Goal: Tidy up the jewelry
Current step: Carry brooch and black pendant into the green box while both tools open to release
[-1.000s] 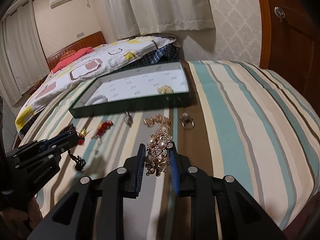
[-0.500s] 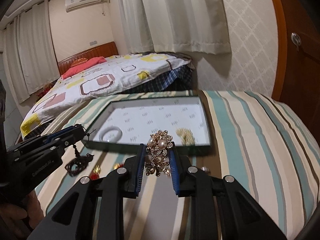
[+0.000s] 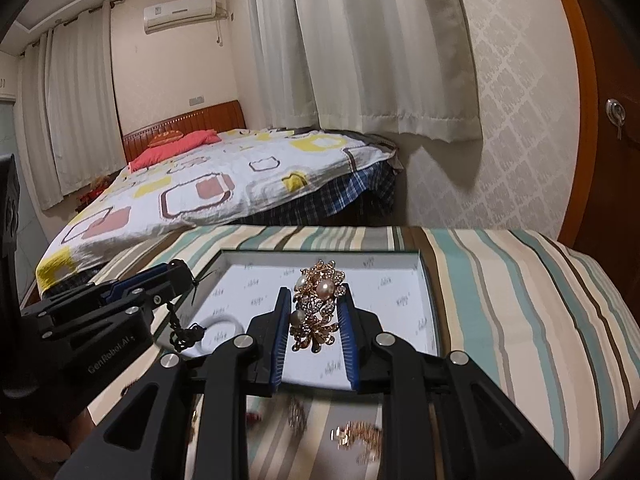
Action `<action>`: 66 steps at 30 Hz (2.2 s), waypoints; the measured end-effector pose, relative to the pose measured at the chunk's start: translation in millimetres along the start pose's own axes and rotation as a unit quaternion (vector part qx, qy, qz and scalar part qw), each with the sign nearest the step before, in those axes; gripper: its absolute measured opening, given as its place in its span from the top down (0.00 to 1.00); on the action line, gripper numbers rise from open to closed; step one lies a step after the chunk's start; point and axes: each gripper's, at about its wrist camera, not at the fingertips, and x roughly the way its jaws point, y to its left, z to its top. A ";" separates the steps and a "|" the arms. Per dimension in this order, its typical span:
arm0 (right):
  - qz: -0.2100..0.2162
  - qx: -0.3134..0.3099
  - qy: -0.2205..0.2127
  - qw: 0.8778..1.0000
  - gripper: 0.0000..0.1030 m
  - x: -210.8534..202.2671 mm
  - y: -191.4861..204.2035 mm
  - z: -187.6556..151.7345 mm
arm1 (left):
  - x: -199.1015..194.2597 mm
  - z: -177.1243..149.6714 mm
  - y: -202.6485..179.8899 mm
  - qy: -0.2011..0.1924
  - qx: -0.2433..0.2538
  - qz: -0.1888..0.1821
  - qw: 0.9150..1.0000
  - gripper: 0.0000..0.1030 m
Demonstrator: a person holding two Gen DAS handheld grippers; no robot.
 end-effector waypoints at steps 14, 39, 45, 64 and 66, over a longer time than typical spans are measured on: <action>-0.002 0.019 0.085 0.996 0.76 75.1 -20.7 -32.3 | 94.9 -32.2 5.1 0.094 0.003 0.009 0.996 0.83; -0.001 0.023 0.167 0.986 0.76 118.6 -27.0 -53.2 | 135.2 -56.7 10.6 0.163 0.011 0.022 0.986 0.82; -0.001 0.022 0.163 0.986 0.75 116.7 -27.3 -52.5 | 135.1 -57.0 10.7 0.163 0.011 0.024 0.986 0.65; -0.025 0.014 0.129 0.991 0.58 97.8 -27.0 -42.8 | 125.1 -49.9 11.0 0.146 -0.001 0.024 0.989 0.39; -0.026 0.016 0.125 0.992 0.54 94.4 -28.6 -42.8 | 124.1 -49.5 12.6 0.146 -0.005 0.023 0.989 0.35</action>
